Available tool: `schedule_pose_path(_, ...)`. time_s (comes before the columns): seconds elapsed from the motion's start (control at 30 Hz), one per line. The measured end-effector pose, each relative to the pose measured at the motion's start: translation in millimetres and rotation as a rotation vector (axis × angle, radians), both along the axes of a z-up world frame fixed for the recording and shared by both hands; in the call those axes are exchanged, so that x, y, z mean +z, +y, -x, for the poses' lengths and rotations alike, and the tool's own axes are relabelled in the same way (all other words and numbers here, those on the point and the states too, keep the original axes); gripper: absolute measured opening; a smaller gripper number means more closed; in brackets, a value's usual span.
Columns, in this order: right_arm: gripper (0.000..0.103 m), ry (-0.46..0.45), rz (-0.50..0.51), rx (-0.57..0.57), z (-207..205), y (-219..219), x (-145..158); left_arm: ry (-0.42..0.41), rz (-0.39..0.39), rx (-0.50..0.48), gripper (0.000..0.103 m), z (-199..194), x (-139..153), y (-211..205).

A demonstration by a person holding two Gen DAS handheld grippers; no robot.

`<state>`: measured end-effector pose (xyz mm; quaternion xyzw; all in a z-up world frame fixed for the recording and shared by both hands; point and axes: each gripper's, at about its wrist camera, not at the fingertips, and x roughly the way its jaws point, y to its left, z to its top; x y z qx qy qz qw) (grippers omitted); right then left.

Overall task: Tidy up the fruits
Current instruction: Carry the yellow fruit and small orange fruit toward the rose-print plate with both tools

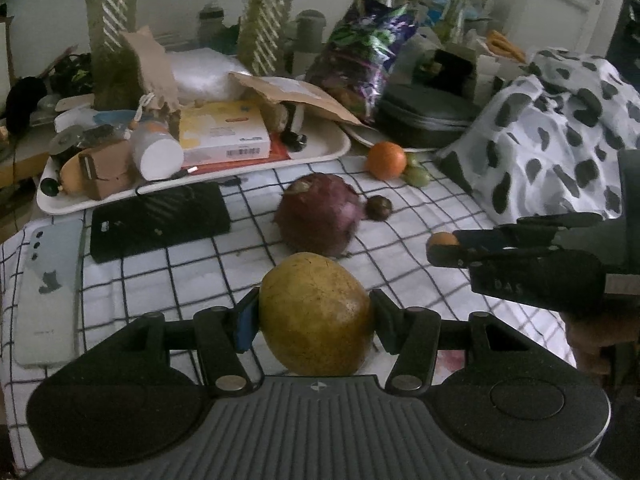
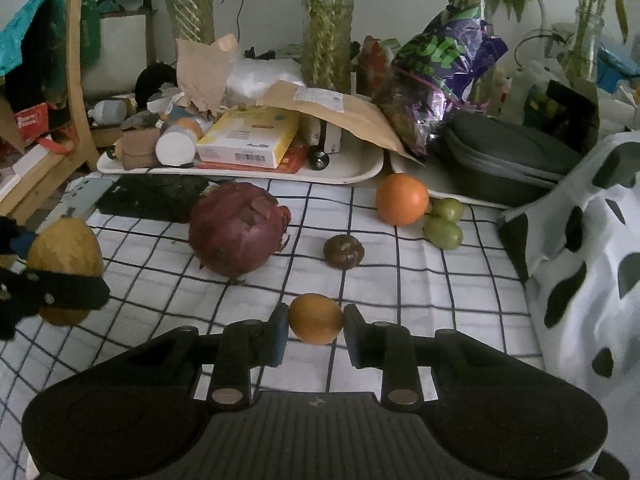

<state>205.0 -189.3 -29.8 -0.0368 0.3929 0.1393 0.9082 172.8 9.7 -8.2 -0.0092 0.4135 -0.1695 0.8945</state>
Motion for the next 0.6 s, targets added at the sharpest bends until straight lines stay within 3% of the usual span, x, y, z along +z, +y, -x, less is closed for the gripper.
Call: schedule_pose_path(0.6,0.03,0.012,-0.056,0.009,81,-6,10,-0.014,0.019,-0.033,0.055,72,5,-25)
